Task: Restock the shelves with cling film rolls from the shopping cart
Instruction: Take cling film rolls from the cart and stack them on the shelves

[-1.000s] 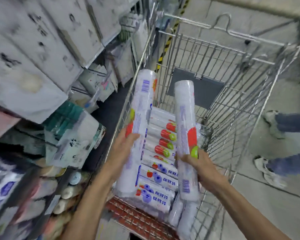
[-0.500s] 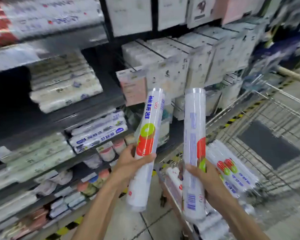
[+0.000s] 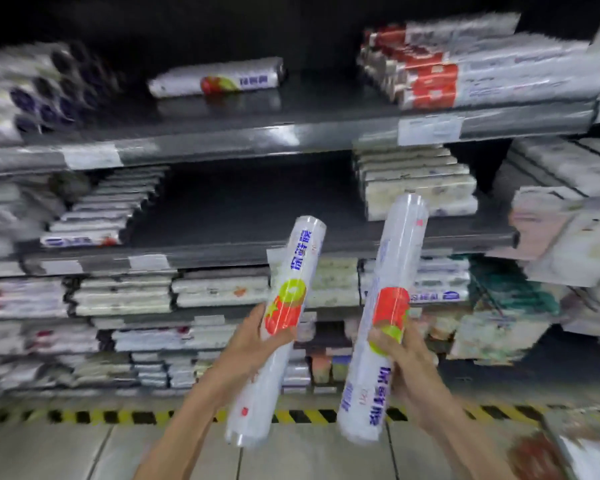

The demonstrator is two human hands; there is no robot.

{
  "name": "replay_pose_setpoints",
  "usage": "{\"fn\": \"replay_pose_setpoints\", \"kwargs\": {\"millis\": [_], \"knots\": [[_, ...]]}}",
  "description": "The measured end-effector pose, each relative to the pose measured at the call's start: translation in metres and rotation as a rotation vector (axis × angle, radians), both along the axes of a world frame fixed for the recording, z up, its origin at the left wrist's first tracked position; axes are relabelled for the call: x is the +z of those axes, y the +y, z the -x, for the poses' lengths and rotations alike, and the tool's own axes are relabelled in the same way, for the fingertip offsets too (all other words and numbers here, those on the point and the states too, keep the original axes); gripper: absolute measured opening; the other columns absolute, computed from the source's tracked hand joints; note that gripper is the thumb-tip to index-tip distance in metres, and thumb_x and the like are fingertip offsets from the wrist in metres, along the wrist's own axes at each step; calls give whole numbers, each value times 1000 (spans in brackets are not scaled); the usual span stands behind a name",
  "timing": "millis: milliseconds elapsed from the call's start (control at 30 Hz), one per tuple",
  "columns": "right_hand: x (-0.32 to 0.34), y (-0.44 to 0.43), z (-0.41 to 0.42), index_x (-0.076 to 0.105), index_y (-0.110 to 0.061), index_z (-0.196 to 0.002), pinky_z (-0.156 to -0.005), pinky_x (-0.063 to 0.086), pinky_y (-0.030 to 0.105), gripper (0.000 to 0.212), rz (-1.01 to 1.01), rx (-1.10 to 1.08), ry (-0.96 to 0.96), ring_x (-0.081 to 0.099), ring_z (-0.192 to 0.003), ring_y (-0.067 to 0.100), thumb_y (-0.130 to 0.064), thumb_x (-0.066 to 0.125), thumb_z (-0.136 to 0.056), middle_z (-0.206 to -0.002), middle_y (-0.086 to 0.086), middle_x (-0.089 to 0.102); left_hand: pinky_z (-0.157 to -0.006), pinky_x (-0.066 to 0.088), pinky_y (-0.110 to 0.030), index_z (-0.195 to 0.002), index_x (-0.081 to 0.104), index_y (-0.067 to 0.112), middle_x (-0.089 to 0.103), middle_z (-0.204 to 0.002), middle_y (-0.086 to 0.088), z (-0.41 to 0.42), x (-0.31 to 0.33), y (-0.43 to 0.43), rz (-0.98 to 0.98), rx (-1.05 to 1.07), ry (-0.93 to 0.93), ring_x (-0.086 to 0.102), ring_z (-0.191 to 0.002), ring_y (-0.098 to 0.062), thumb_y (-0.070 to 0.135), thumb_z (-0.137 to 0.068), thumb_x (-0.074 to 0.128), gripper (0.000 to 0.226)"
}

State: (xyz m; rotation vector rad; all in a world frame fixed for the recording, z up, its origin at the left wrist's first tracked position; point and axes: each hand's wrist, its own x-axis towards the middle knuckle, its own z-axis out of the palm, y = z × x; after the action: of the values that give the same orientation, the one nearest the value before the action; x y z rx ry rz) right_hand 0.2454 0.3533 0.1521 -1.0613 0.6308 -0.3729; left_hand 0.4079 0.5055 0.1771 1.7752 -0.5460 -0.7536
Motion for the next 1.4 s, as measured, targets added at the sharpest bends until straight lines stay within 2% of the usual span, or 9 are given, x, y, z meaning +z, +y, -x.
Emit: {"fn": "replay_pose_setpoints", "kwargs": {"millis": [133,200,267,400,667,767,1000,1133,1400], "knots": [[-7,25,-73,56,-16,-104,-64,57,39,79,29,-7,60,68,-65,21,-40,87,-36,-72,2,71,-63,41,-2,-103,55,33,63,-97,19,-78,-4,27,-92,-51,-115,59,-77,16,18,-86,67,25],[-8,25,-105,55,-12,-102,-66,54,40,77,22,15,87,67,-63,23,-40,85,-36,-70,6,70,-67,45,-9,-100,57,34,65,-97,16,-113,-6,27,-120,-45,-131,62,-84,6,21,-85,68,22],[-8,17,-136,55,-10,-97,-58,52,34,60,12,26,107,65,-57,22,-36,78,-48,-66,8,67,-71,50,-15,-107,62,23,70,-99,6,-150,-7,19,-124,-41,-164,66,-90,-8,20,-83,70,25],[-12,-9,-200,55,-2,-90,-44,49,26,50,29,51,53,60,-44,20,-34,72,-55,-57,10,62,-62,46,-8,-109,62,15,69,-99,0,-233,-7,-12,-139,-86,-294,66,-79,-6,15,-80,73,31],[-20,-54,-295,60,-4,-88,-55,50,30,39,-69,29,-97,60,-57,23,-37,67,-69,-72,14,63,-70,45,-12,-107,58,24,65,-97,10,-379,-7,-83,-249,-232,-579,62,-86,-2,42,-69,79,47],[-22,-70,-317,61,-5,-91,-62,51,33,34,57,-52,-85,62,-63,23,-37,62,-80,-78,15,63,-64,42,-4,-108,57,25,64,-96,13,-419,-16,-113,-252,-307,-662,60,-84,1,30,-76,77,37],[-24,-96,-340,60,-6,-93,-57,53,32,35,140,-183,-40,62,-57,24,-38,63,-80,-80,19,60,-69,42,-6,-127,56,17,60,-112,4,-507,-47,-198,-269,-383,-782,56,-97,-8,27,-81,74,50],[-25,-101,-350,59,-5,-97,-53,54,31,43,161,-204,-40,62,-59,24,-39,67,-71,-82,18,62,-92,44,-25,-133,52,18,57,-127,-3,-550,-61,-235,-305,-363,-816,55,-110,-17,30,-79,76,60],[-34,-106,-367,59,-5,-96,-59,54,34,59,136,-215,-31,63,-60,25,-44,71,-54,-82,19,63,-105,32,-31,-143,39,16,39,-141,-15,-584,-73,-272,-272,-250,-994,41,-127,-32,16,-83,72,68]]}}
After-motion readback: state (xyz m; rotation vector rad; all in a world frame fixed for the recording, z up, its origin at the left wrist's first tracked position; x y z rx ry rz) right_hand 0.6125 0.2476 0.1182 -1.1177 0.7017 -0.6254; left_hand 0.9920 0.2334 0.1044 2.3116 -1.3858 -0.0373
